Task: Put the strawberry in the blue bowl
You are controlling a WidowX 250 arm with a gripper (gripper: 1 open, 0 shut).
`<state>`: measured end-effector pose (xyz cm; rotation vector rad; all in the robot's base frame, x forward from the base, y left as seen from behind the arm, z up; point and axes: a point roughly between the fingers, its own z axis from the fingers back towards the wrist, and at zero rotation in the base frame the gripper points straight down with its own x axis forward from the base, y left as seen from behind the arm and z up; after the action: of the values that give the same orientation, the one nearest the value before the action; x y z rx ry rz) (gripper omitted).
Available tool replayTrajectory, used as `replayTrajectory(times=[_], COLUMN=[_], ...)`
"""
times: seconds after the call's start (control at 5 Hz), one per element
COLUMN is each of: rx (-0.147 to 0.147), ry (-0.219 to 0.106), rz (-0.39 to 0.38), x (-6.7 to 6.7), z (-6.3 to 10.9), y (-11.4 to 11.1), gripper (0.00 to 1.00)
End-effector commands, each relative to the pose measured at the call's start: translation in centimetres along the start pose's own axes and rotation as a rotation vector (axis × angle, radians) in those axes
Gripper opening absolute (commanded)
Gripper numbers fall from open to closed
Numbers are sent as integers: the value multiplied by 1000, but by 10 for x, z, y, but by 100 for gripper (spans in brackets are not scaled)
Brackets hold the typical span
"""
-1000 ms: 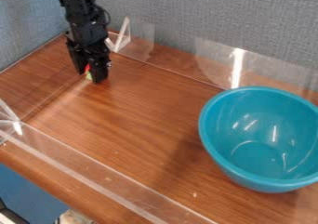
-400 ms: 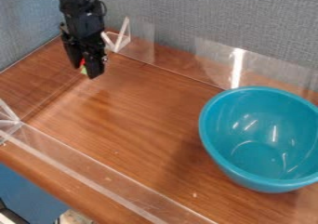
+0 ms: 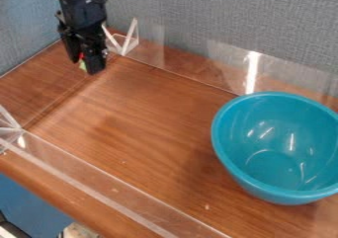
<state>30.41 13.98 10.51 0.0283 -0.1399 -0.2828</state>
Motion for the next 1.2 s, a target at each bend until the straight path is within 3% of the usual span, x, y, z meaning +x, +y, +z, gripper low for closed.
replayTrajectory(times=[0.0, 0.2, 0.6, 1.0], rx=[46, 41, 11, -20], ry=[-80, -98, -96, -92], rz=[-50, -92, -195, -318], x=[8, 11, 17, 32], z=[43, 57, 55, 51], y=[-15, -32, -65, -100], gripper=[0, 0, 0, 0])
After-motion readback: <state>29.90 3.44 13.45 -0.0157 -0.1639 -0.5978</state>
